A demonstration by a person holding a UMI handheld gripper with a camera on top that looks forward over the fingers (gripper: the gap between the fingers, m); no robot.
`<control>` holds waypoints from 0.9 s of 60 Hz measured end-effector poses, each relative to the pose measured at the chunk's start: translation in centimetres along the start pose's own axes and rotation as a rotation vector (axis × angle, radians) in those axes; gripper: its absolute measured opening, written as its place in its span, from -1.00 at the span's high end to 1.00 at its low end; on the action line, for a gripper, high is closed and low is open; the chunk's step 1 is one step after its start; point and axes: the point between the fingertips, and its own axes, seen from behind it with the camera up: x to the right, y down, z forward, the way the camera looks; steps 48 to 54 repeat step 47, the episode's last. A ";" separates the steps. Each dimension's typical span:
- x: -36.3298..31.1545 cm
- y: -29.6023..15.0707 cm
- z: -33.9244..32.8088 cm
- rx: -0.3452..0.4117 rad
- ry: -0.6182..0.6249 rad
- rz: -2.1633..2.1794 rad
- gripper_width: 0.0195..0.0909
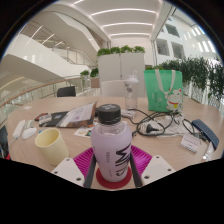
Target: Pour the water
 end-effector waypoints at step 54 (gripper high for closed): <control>-16.0 -1.2 -32.9 -0.065 0.242 0.088 -0.80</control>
